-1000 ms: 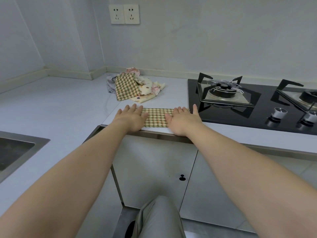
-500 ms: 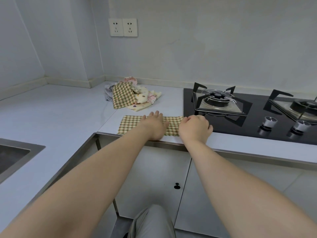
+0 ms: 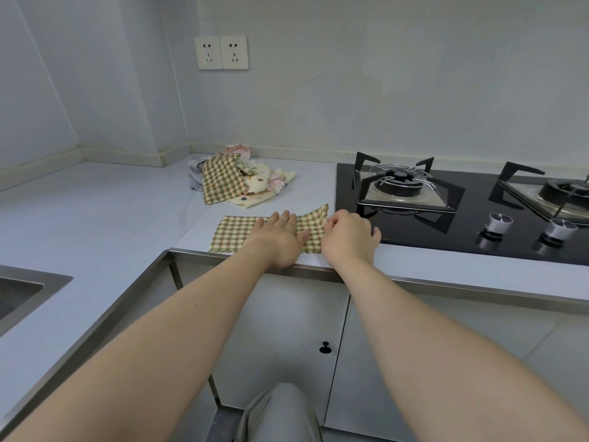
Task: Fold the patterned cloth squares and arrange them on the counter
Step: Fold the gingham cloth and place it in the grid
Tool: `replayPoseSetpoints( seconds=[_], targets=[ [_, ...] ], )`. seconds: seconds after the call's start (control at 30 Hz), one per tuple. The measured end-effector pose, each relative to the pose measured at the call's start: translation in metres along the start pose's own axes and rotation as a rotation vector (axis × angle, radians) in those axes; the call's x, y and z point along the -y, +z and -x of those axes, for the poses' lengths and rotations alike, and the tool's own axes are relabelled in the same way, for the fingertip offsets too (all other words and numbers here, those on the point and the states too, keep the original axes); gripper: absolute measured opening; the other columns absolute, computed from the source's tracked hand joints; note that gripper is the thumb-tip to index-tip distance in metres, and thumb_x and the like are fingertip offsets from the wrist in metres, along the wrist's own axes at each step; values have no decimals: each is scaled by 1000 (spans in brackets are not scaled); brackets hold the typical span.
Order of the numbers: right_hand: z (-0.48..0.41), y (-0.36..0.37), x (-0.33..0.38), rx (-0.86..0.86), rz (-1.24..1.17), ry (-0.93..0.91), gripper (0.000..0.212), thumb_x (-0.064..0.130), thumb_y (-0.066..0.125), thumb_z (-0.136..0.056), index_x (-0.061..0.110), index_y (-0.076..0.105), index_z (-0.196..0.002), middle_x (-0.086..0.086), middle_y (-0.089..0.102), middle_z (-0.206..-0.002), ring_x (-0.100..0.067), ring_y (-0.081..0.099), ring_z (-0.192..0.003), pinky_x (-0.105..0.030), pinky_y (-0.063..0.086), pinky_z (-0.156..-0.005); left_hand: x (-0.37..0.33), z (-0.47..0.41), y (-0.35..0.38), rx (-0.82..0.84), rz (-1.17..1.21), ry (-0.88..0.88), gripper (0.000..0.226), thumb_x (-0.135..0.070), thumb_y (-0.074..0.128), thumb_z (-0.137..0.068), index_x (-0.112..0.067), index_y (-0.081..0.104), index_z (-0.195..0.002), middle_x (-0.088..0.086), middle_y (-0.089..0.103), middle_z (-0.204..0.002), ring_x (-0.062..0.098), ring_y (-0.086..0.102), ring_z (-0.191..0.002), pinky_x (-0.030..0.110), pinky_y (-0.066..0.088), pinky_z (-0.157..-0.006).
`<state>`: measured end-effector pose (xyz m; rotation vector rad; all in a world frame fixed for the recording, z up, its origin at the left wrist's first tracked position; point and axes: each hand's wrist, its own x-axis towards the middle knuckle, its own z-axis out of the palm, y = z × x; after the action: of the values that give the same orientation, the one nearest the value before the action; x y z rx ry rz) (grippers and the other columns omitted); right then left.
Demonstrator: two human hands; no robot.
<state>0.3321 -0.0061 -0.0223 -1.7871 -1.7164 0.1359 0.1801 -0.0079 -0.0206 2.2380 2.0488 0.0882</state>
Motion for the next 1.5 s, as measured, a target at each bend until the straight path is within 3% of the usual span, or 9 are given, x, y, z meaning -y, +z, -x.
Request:
replayPoseSetpoints(
  seconds=[0.13,0.27,0.5,0.6,0.77,0.97,1.13,1.37,1.5],
  targets=[
    [4,0,1,36,-254,-70,10,36,43,-106,28,48,-102,-1,66,-91,-31,60,-95,-42,45,-81,0,0,0,-6,-4,-1,69,-54,10,-106,-14,1,-162,4,-4,-170,22,-5,-157,49,0,-126],
    [10,-8,2,122,-399,-94,7,40,50,-102,36,44,-103,6,67,-85,-24,64,-83,-39,52,-72,-2,3,-2,-36,57,-12,68,-53,15,-106,-14,6,-162,5,4,-170,23,2,-157,47,5,-126],
    [9,-21,4,235,-709,50,36,37,57,-91,39,53,-127,14,66,-95,-10,65,-92,-41,54,-87,21,15,-8,-392,1097,-114,32,-20,58,-100,-20,67,-130,3,73,-119,12,65,-100,22,49,-86],
    [12,-24,4,246,-789,44,40,24,47,-98,33,54,-137,21,58,-94,1,55,-88,-26,44,-79,22,16,-10,-290,1187,-86,24,-17,53,-103,-15,72,-118,4,76,-108,9,61,-80,24,50,-83],
    [14,-26,5,267,-899,90,47,16,39,-99,31,57,-139,27,54,-106,4,56,-102,-26,48,-86,6,7,-19,-141,990,-173,39,-46,47,-103,-20,76,-105,-6,77,-97,12,65,-99,39,45,-107],
    [8,-30,3,275,-912,79,49,10,37,-98,29,58,-137,15,59,-119,10,53,-100,-14,39,-82,-32,-3,-65,-64,753,-220,80,-84,43,-83,-9,67,-100,9,75,-92,20,76,-71,42,60,-84],
    [3,-27,-5,280,-998,163,54,15,30,-91,33,54,-136,-6,77,-105,-27,71,-81,-17,46,-83,-41,-7,-66,16,796,-362,34,-36,66,-93,-3,62,-98,9,76,-85,23,77,-75,41,62,-83],
    [6,-30,-7,117,-983,220,44,13,29,-101,27,50,-137,1,75,-101,-18,70,-82,-26,48,-76,-30,-7,-70,139,1312,-499,22,-12,61,-97,-2,61,-117,11,73,-103,29,72,-90,45,58,-89],
    [8,-28,-7,89,-885,185,33,22,36,-105,28,52,-134,3,68,-116,-13,65,-97,-28,50,-75,-20,-1,-79,236,1557,-483,21,-13,57,-100,-2,60,-118,13,74,-96,29,72,-80,46,61,-72]
  ],
)
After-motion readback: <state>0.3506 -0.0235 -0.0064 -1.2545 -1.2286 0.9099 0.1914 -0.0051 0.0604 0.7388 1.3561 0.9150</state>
